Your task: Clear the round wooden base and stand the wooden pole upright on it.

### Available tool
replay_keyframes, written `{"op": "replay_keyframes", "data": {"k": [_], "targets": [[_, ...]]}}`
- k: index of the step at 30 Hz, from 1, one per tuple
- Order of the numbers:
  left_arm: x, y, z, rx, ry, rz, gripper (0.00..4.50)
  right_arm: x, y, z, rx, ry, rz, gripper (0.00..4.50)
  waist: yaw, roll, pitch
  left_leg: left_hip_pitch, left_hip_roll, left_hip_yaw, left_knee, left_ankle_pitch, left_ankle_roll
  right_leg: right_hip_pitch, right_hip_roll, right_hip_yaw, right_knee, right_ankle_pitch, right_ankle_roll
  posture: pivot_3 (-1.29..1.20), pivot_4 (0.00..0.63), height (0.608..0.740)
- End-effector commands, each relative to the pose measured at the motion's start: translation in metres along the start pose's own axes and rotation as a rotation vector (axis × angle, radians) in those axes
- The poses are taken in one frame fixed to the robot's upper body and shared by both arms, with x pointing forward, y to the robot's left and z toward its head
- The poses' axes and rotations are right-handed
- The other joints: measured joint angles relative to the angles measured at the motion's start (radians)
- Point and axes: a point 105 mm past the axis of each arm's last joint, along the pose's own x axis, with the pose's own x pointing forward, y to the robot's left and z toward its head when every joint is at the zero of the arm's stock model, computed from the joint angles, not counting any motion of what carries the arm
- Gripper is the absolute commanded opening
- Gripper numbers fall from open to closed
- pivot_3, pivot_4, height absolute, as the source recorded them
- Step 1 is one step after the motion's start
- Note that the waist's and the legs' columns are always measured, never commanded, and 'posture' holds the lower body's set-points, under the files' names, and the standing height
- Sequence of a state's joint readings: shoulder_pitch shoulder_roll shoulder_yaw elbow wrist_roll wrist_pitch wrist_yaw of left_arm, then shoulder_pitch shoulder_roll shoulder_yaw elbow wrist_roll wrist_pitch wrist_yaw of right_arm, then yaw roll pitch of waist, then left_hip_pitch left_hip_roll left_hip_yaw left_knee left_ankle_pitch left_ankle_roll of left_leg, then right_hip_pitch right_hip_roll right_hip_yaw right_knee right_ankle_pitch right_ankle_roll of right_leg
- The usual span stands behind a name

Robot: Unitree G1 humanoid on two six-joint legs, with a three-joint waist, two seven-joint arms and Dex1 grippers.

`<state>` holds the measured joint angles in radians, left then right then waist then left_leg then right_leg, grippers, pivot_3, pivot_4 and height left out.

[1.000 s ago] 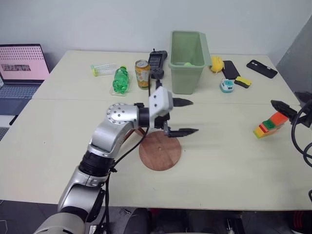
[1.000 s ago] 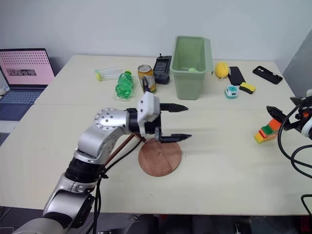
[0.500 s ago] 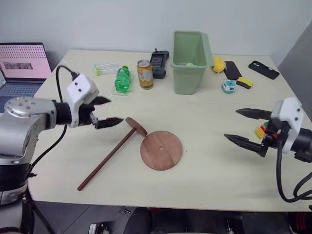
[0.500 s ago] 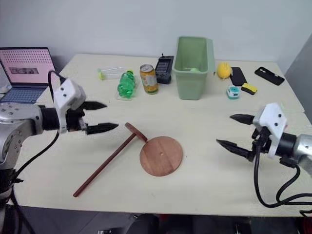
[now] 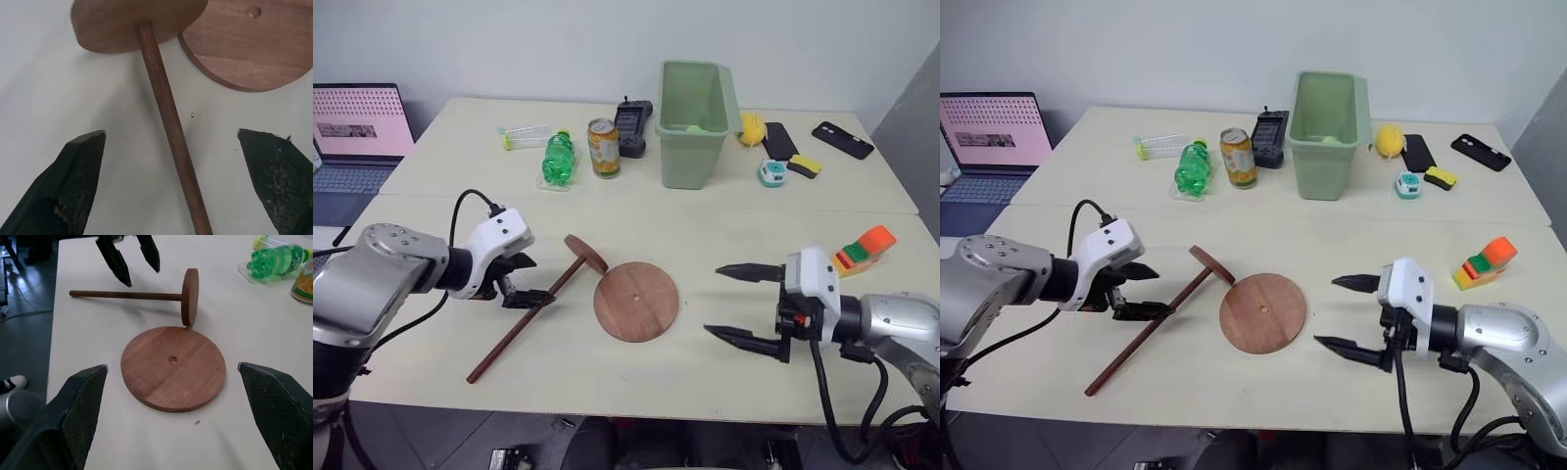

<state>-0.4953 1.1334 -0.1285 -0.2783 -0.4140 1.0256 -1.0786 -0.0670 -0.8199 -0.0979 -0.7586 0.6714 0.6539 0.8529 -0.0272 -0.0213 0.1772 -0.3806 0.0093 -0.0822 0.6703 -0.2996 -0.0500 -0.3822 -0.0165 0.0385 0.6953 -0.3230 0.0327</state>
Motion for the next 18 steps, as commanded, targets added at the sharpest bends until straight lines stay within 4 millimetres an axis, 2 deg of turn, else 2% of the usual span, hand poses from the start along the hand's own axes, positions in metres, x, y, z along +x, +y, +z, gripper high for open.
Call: {"op": "replay_keyframes", "data": {"k": [1, 9, 16, 18], "targets": [[0.004, 0.006, 0.001, -0.026, 0.042, 0.03, 4.5, 0.006, 0.011, 0.007, -0.027, -0.033, 0.025, 4.49, -0.001, 0.0, 0.0, 0.0, 0.0, 0.0, 0.0, 0.0, 0.0, -0.001, 0.0, 0.0, 0.0, 0.0, 0.0, 0.0, 0.15, 0.74], [0.019, -0.001, -0.013, -0.042, 0.143, -0.007, 4.5, 0.013, 0.021, 0.009, -0.011, -0.061, 0.025, 4.49, -0.002, 0.0, 0.0, -0.001, 0.001, 0.0, 0.0, 0.0, 0.0, -0.003, 0.001, 0.001, 0.002, 0.0, 0.0, 0.0, 0.15, 0.74], [0.029, 0.0, -0.013, -0.054, 0.16, 0.002, 4.5, 0.015, 0.024, 0.008, -0.005, -0.063, 0.016, 4.49, -0.001, 0.0, 0.0, -0.001, 0.0, 0.0, 0.001, 0.0, 0.0, -0.003, 0.0, 0.001, 0.002, 0.0, 0.0, 0.0, 0.15, 0.74], [0.031, 0.002, -0.013, -0.045, 0.163, 0.01, 4.14, 0.015, 0.024, 0.008, -0.004, -0.063, 0.014, 4.5, -0.002, 0.0, 0.0, -0.001, 0.0, 0.0, 0.001, 0.0, 0.0, -0.003, 0.0, 0.001, 0.002, 0.0, 0.0, 0.0, 0.15, 0.74]]}}
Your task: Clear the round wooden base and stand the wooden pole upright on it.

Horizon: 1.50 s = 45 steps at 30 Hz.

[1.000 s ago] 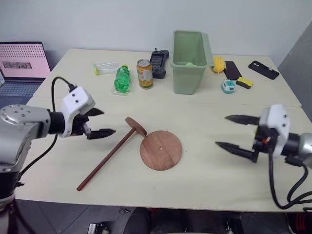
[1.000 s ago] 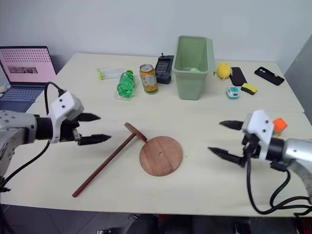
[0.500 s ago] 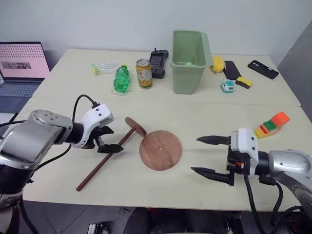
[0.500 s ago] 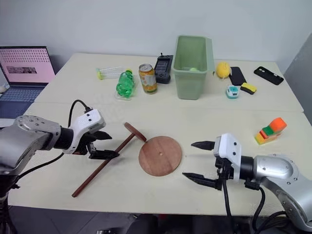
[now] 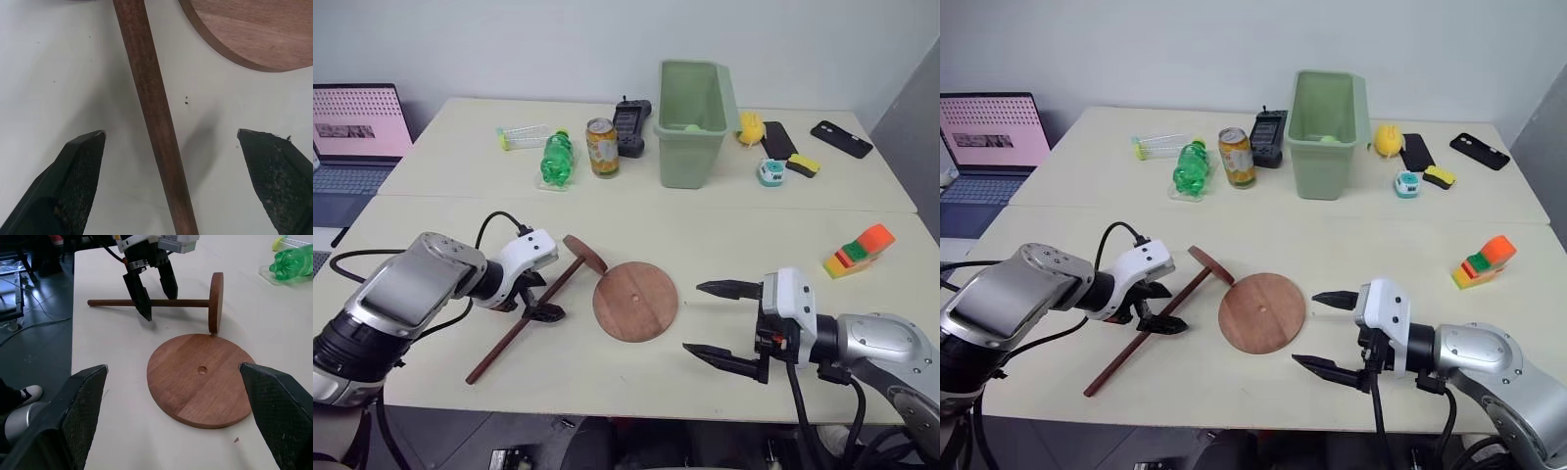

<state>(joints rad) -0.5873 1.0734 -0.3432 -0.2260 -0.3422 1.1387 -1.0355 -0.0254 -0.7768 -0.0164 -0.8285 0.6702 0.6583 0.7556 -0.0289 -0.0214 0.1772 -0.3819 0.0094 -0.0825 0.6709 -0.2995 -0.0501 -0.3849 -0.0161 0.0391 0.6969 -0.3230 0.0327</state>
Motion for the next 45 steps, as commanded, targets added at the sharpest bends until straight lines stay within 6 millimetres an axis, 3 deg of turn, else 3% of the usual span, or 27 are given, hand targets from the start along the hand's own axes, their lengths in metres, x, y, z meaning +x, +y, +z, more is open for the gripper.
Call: {"op": "replay_keyframes", "data": {"k": [1, 19, 24, 29, 31, 34, 39, 42, 45], "targets": [[-0.003, 0.006, 0.006, 0.017, -0.005, 0.038, 3.98, 0.0, 0.007, 0.01, -0.04, -0.033, 0.008, 4.5, 0.0, 0.0, 0.0, 0.0, 0.0, 0.0, 0.0, 0.0, 0.0, 0.0, 0.0, 0.0, 0.0, 0.0, 0.0, 0.0, 0.15, 0.74], [0.003, 0.009, 0.006, 0.046, 0.006, 0.022, 0.33, 0.001, 0.007, 0.008, -0.03, -0.035, 0.002, 4.5, 0.0, 0.0, 0.0, 0.0, 0.0, 0.0, 0.0, 0.0, 0.0, 0.0, 0.0, 0.0, 0.0, 0.0, 0.0, 0.0, 0.15, 0.74], [0.0, 0.011, 0.013, 0.053, -0.021, 0.027, 0.27, 0.0, 0.008, 0.009, -0.027, -0.037, 0.015, 4.5, 0.0, 0.0, 0.0, 0.0, 0.0, 0.0, 0.0, 0.0, 0.0, 0.0, 0.0, 0.0, 0.0, 0.0, 0.0, 0.0, 0.15, 0.74], [-0.016, 0.021, 0.032, 0.063, -0.13, 0.076, 0.27, -0.005, 0.005, 0.01, -0.039, -0.022, 0.02, 4.5, 0.0, 0.0, 0.0, -0.001, 0.0, 0.0, 0.001, 0.0, 0.0, 0.0, 0.0, 0.0, 0.0, 0.0, 0.0, 0.0, 0.15, 0.74], [-0.032, 0.033, 0.052, 0.093, -0.251, 0.139, 0.27, -0.008, 0.003, 0.011, -0.043, -0.015, 0.017, 4.5, 0.0, 0.0, 0.0, -0.001, 0.0, 0.0, 0.001, 0.0, 0.0, 0.0, 0.0, 0.0, 0.0, 0.0, 0.0, 0.0, 0.15, 0.74], [-0.063, 0.042, 0.101, 0.132, -0.593, 0.184, 0.27, -0.014, -0.001, 0.01, -0.047, 0.004, 0.016, 4.5, 0.006, -0.001, 0.0, -0.002, 0.0, 0.0, 0.003, 0.0, 0.0, 0.0, 0.0, -0.001, 0.001, 0.0, 0.0, 0.0, 0.15, 0.74], [-0.093, 0.012, 0.15, 0.173, -0.96, 0.086, 0.27, -0.022, -0.007, 0.01, -0.064, 0.03, 0.006, 4.5, 0.005, -0.002, 0.0, -0.003, -0.001, -0.001, 0.006, 0.0, 0.0, 0.0, -0.002, -0.001, 0.0, 0.0, 0.0, 0.0, 0.15, 0.74], [-0.088, -0.026, 0.168, 0.198, -1.099, -0.024, 0.27, -0.022, -0.012, 0.011, -0.091, 0.021, -0.064, 4.5, 0.003, -0.003, 0.0, -0.003, -0.001, -0.001, 0.006, 0.0, 0.0, 0.0, -0.002, -0.001, 0.001, 0.0, 0.0, 0.0, 0.15, 0.74], [-0.075, -0.048, 0.171, 0.228, -1.154, -0.057, 0.27, -0.017, -0.007, 0.008, -0.083, 0.0, -0.094, 4.5, 0.003, -0.003, 0.0, -0.004, -0.001, -0.002, 0.007, 0.0, 0.0, 0.001, -0.004, 0.0, 0.001, 0.0, 0.0, 0.0, 0.15, 0.74]]}}
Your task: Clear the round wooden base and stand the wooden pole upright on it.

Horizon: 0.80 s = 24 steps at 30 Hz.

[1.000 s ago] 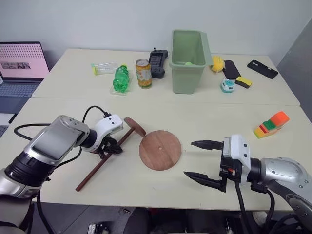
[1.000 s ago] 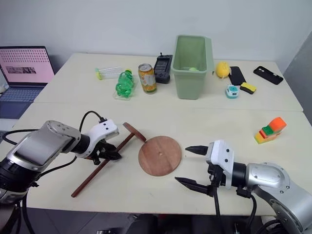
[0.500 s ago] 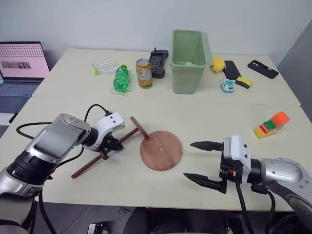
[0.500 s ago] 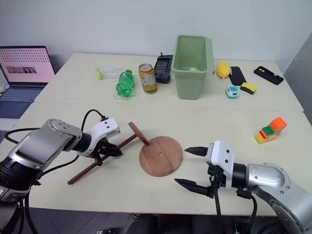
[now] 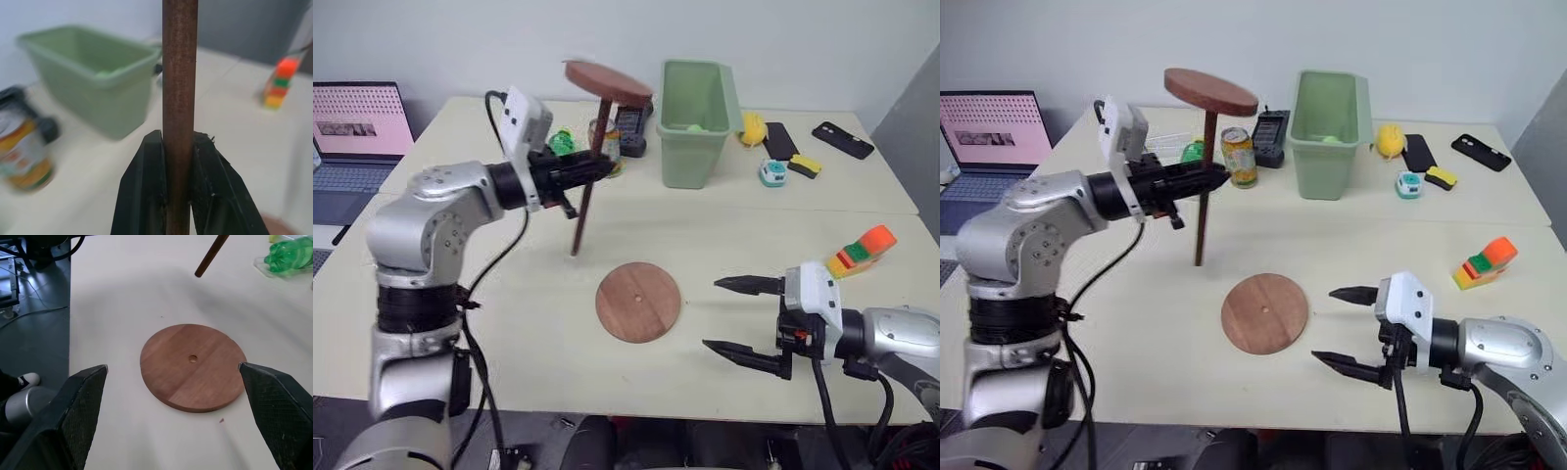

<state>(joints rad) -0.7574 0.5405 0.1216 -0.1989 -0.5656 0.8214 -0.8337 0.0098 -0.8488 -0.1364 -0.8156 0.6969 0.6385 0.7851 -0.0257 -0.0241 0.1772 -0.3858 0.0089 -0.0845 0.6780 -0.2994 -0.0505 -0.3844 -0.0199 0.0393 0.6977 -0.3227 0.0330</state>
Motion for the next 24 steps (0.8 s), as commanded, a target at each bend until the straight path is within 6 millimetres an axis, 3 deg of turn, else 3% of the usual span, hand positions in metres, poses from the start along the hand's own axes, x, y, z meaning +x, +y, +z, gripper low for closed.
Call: {"op": "replay_keyframes", "data": {"k": [1, 14, 20, 24], "targets": [[0.01, -0.029, 0.006, 0.06, -0.113, -0.04, 0.27, 0.005, 0.008, 0.005, -0.036, -0.044, -0.042, 4.5, 0.0, 0.0, 0.0, 0.001, 0.0, 0.0, 0.0, 0.001, -0.001, 0.0, 0.0, 0.001, 0.0, 0.0, 0.0, 0.0, 0.15, 0.74], [0.026, -0.041, -0.031, 0.039, -0.189, -0.032, 0.27, 0.01, 0.013, -0.005, -0.01, -0.038, -0.083, 4.5, 0.0, 0.0, 0.0, 0.003, -0.001, 0.001, 0.0, 0.001, -0.001, 0.001, 0.002, 0.001, 0.001, 0.0, 0.0, 0.0, 0.15, 0.74], [0.034, -0.045, -0.034, 0.062, -0.223, -0.033, 0.27, 0.007, 0.008, -0.008, -0.011, -0.023, -0.074, 4.5, 0.0, 0.0, 0.0, 0.003, -0.001, 0.001, 0.0, 0.0, 0.0, 0.002, 0.002, 0.001, 0.0, 0.0, 0.0, 0.0, 0.15, 0.74], [0.025, -0.058, -0.038, 0.087, -0.249, -0.029, 0.27, 0.008, 0.011, -0.006, -0.017, -0.025, -0.065, 4.5, -0.002, 0.0, -0.001, 0.004, -0.001, 0.001, -0.001, 0.0, 0.0, 0.003, 0.002, 0.001, 0.0, 0.0, 0.0, 0.0, 0.15, 0.74]]}}
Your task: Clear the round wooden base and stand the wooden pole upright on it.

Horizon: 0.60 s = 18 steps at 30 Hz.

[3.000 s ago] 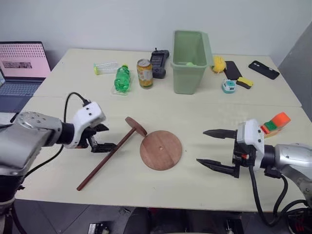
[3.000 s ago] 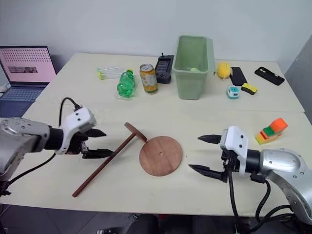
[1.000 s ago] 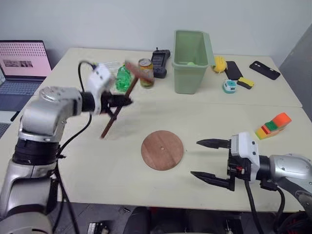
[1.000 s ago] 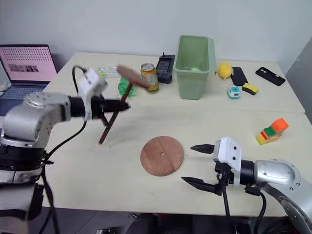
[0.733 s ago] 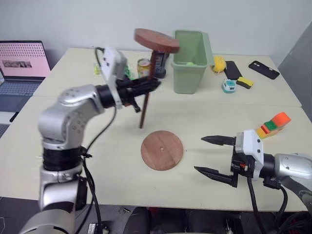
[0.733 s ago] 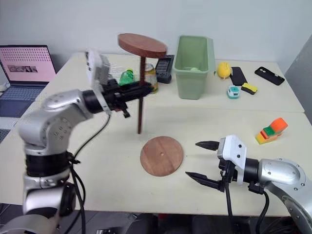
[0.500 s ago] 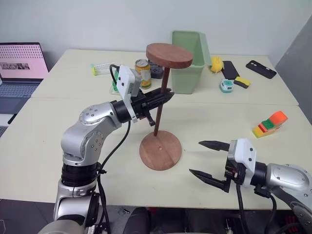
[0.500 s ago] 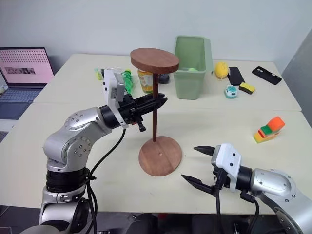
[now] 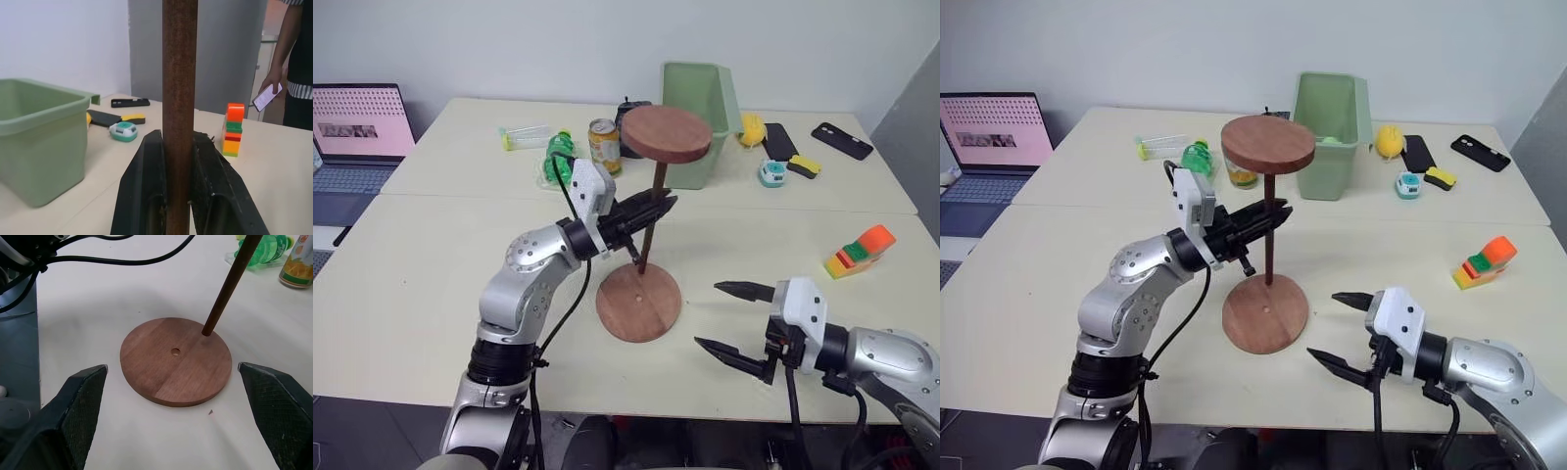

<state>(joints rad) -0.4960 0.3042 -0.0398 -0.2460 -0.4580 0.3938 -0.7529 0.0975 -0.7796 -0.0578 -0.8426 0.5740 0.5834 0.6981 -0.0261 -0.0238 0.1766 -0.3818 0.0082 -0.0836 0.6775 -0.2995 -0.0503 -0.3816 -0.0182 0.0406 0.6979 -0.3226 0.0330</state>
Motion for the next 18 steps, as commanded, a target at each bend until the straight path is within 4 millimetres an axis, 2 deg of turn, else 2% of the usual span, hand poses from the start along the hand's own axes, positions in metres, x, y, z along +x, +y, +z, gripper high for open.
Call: {"op": "replay_keyframes", "data": {"k": [1, 7, 12, 18], "targets": [[-0.004, -0.012, 0.006, 0.049, -0.046, -0.006, 0.27, -0.001, 0.003, 0.01, -0.031, -0.03, 0.017, 4.5, -0.002, 0.0, 0.0, 0.0, 0.001, 0.0, 0.0, 0.0, 0.0, 0.0, 0.0, 0.0, 0.0, 0.0, 0.0, 0.0, 0.15, 0.74], [-0.011, -0.008, -0.002, 0.022, -0.042, 0.059, 0.27, 0.001, 0.004, 0.009, -0.025, -0.038, 0.016, 4.5, 0.001, 0.0, 0.0, 0.001, 0.0, -0.001, 0.0, 0.0, 0.0, 0.002, 0.0, -0.001, 0.0, 0.0, 0.0, 0.0, 0.15, 0.74], [-0.014, -0.006, 0.003, 0.033, -0.063, 0.086, 0.27, 0.002, 0.003, 0.008, -0.023, -0.037, 0.019, 4.5, 0.001, 0.0, 0.0, 0.001, 0.0, -0.001, 0.0, 0.0, 0.0, 0.002, 0.0, -0.001, 0.0, 0.0, 0.0, 0.0, 0.15, 0.74], [-0.025, -0.014, 0.007, 0.036, -0.054, 0.086, 0.27, 0.003, 0.004, 0.006, -0.022, -0.035, 0.037, 4.5, 0.001, 0.0, 0.0, 0.001, 0.0, -0.002, 0.0, 0.0, 0.0, 0.002, 0.0, -0.001, 0.0, 0.0, 0.0, 0.0, 0.15, 0.74]]}}
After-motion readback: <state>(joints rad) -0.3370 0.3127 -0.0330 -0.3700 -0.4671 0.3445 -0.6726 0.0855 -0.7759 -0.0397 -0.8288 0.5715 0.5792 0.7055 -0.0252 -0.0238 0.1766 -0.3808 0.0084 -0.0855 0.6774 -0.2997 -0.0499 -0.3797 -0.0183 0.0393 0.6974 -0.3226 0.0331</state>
